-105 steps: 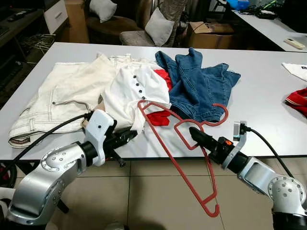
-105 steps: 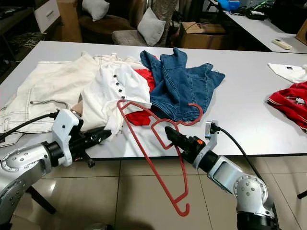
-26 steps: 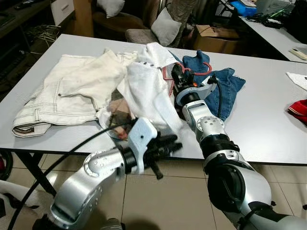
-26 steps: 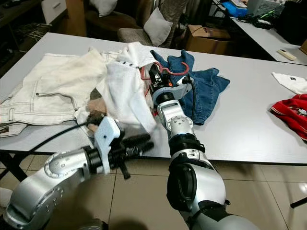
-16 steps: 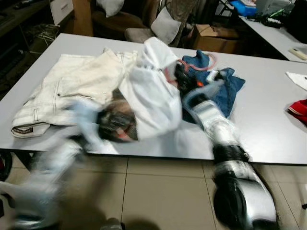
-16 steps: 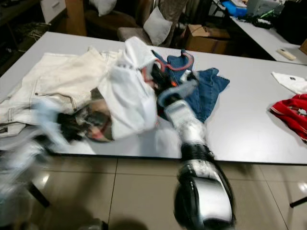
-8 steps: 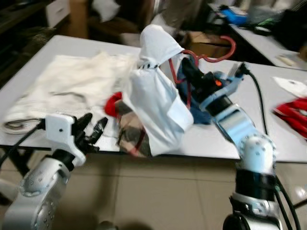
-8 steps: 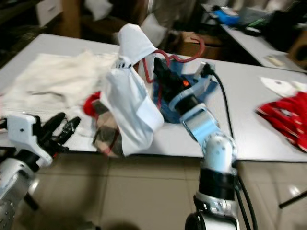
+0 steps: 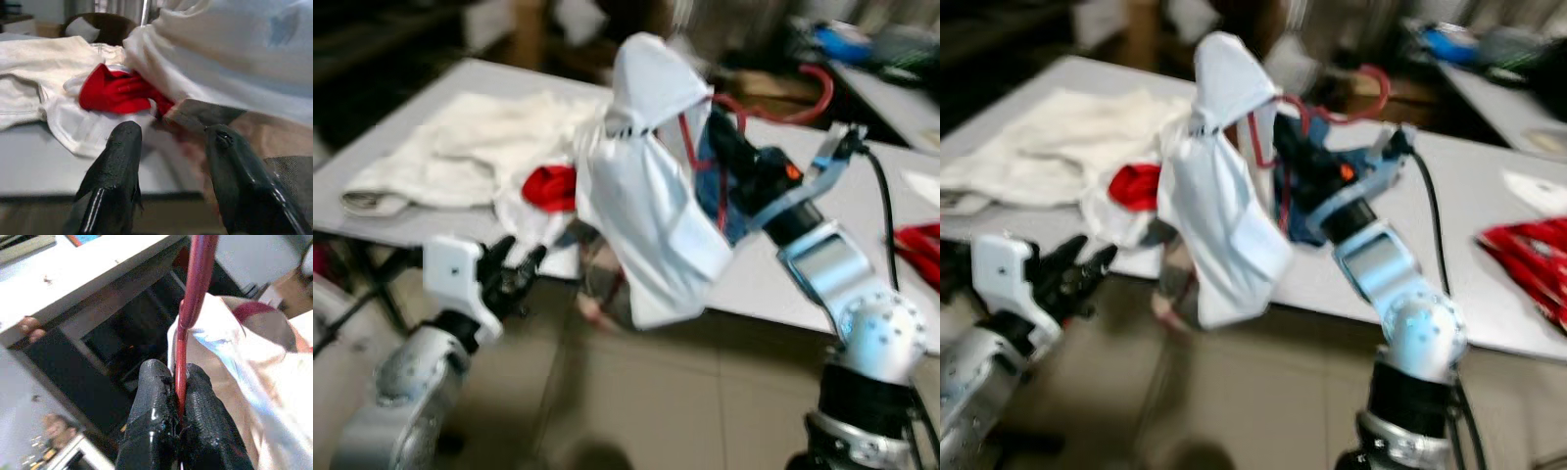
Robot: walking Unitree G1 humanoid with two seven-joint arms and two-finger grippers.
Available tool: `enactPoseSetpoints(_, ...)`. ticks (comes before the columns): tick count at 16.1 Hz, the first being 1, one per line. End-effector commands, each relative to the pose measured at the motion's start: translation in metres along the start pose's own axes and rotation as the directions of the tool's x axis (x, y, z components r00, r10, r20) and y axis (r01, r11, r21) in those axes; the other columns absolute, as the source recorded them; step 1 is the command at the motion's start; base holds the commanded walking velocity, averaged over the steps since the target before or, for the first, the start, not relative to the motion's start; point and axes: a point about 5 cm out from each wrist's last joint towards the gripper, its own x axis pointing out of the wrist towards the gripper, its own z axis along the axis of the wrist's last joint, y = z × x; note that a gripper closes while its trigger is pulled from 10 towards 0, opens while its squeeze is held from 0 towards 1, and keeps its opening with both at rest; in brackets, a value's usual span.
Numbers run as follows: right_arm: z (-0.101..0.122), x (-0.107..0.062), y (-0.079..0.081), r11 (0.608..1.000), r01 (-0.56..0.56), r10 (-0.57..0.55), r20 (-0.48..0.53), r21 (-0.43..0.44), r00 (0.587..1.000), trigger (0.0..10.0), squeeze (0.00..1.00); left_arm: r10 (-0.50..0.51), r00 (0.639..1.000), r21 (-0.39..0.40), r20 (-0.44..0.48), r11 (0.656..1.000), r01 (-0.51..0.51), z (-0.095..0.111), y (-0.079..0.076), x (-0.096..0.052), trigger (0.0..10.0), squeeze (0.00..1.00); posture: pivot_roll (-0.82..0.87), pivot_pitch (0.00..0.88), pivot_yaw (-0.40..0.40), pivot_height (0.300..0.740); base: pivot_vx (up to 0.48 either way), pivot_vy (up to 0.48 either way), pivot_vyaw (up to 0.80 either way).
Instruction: Hang hanger
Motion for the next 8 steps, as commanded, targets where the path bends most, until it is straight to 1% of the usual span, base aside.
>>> enactPoseSetpoints(1,0.004,-0.003,0.011,0.998,-0.065,0.065,-0.006,-0.014,0.998,10.0,0.00,-0.010,1.000,0.016,0.001,1.000,0.010,0.003,-0.002,-0.001,10.0,0.31,0.06,0.000,-0.099,0.740,0.000,-0.390,0.80)
enactPoseSetpoints(3,0.003,-0.007,0.013,0.997,-0.079,0.079,-0.027,-0.022,0.997,10.0,0.00,-0.022,1.000,0.028,-0.006,0.999,0.022,0.002,-0.003,-0.001,10.0,0.32,0.06,0.000,-0.094,0.740,0.000,-0.390,0.80)
enactPoseSetpoints(4,0.000,-0.011,0.014,0.996,-0.091,0.090,-0.044,-0.023,0.995,10.0,0.00,-0.031,0.999,0.050,-0.011,0.998,0.031,0.002,-0.002,-0.001,10.0,0.31,0.05,0.000,-0.087,0.740,0.000,-0.315,0.80)
enactPoseSetpoints(5,-0.002,-0.015,0.014,0.995,-0.100,0.098,-0.062,-0.025,0.993,10.0,0.00,-0.041,0.999,0.067,-0.027,0.997,0.043,0.001,-0.002,0.000,10.0,0.31,0.05,0.000,-0.080,0.740,0.000,0.000,0.80)
enactPoseSetpoints(6,-0.007,-0.022,0.013,0.995,-0.102,0.099,-0.084,-0.025,0.992,10.0,0.00,-0.054,0.998,0.096,-0.038,0.994,0.057,0.001,-0.002,0.000,10.0,0.29,0.05,0.000,-0.068,0.740,0.000,0.000,0.80)
enactPoseSetpoints(7,-0.012,-0.027,0.011,0.995,-0.093,0.090,-0.104,-0.025,0.990,10.0,0.00,-0.061,0.997,0.109,-0.042,0.992,0.065,0.001,0.000,0.001,10.0,0.29,0.04,0.000,-0.038,0.740,0.000,0.000,0.80)
enactPoseSetpoints(8,-0.018,-0.036,0.009,0.996,-0.088,0.086,-0.115,-0.017,0.990,10.0,0.00,-0.084,0.996,0.100,-0.031,0.991,0.086,0.004,0.000,0.002,10.0,0.30,0.04,0.000,-0.024,0.740,0.000,0.000,0.80)
